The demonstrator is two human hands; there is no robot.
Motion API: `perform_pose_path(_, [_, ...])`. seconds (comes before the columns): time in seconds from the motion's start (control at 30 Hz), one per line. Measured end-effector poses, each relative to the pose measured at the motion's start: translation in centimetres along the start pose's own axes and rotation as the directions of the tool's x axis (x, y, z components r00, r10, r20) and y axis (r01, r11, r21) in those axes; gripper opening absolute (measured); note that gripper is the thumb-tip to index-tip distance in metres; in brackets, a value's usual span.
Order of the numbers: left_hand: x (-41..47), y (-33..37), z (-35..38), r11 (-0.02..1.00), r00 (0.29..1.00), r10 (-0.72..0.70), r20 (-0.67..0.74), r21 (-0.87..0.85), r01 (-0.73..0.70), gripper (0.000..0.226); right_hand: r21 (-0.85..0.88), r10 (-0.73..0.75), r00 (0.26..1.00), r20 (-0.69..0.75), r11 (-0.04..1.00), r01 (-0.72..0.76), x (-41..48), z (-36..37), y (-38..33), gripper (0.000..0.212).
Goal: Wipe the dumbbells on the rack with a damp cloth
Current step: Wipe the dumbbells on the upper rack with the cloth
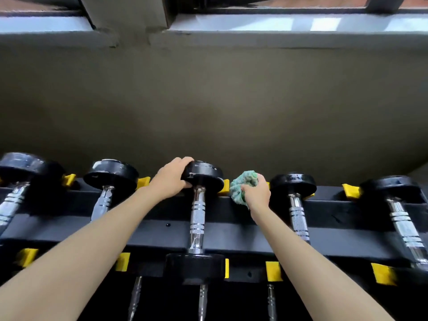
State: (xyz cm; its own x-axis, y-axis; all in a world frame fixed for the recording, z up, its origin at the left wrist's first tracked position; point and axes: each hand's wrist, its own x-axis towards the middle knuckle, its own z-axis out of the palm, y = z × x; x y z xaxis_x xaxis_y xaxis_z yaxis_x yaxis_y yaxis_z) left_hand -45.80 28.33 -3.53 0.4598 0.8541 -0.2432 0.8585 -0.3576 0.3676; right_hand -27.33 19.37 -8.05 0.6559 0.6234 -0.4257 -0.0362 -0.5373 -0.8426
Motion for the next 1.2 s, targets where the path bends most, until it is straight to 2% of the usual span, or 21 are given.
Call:
perform_pose_path(0.1, [0.0, -1.3, -0.3, 0.998, 0.998, 0.063, 0.012, -0.019, -0.062, 0.064, -0.025, 0.009, 1.0, -0.018, 1.0, -0.009, 0.7, 0.3, -0.2, 0.04])
perform_pose_path(0.23, [-0.5, -3.6, -0.5, 0.986, 0.997, 0.073, -0.022, -0.146, -0.076, 0.058, -0.076, -0.091, 0.996, -0.015, 0.993, 0.09, 1.3, 0.4, -0.7, 0.036])
perform_pose_path(0.4, [-0.3, -4.4, -0.2, 0.98, 0.998, 0.068, -0.016, -0.189, -0.07, 0.059, -0.224, -0.176, 0.979, 0.099, 0.955, 0.194, 1.7, 1.5, -1.3, 0.035])
perform_pose_path(0.57, [-0.5, -5.2, 0.3, 0.95, 0.997, 0.045, -0.061, -0.307, -0.062, 0.057, -0.294, -0.148, 0.967, 0.207, 0.933, 0.206, 1.6, 2.8, -1.2, 0.031])
perform_pose_path(0.67, [-0.3, -5.0, 0.3, 0.954, 0.997, 0.05, -0.05, -0.294, -0.063, 0.056, -0.33, -0.147, 0.946, 0.289, 0.912, 0.243, 1.4, 3.1, -1.8, 0.031])
perform_pose_path(0.77, [0.0, -4.4, 0.3, 0.961, 0.997, 0.055, -0.048, -0.27, -0.066, 0.056, -0.285, -0.139, 0.929, 0.343, 0.927, 0.244, 1.0, 2.9, -2.6, 0.032])
perform_pose_path(0.97, [0.2, -3.3, 0.4, 0.955, 1.0, 0.007, -0.022, -0.295, -0.013, 0.057, -0.055, -0.051, 0.952, 0.301, 0.996, 0.071, -0.1, 1.8, -2.7, 0.034])
perform_pose_path(1.1, [0.7, -1.6, 0.2, 0.976, 1.0, 0.012, -0.006, -0.216, -0.013, 0.059, -0.03, -0.059, 0.961, 0.271, 0.997, 0.07, -1.1, 0.8, -3.2, 0.036])
perform_pose_path(1.2, [0.6, -1.1, 0.2, 0.975, 1.0, -0.023, -0.018, -0.221, 0.018, 0.061, -0.053, -0.091, 0.953, 0.291, 0.992, 0.111, -1.6, 0.3, -4.1, 0.036])
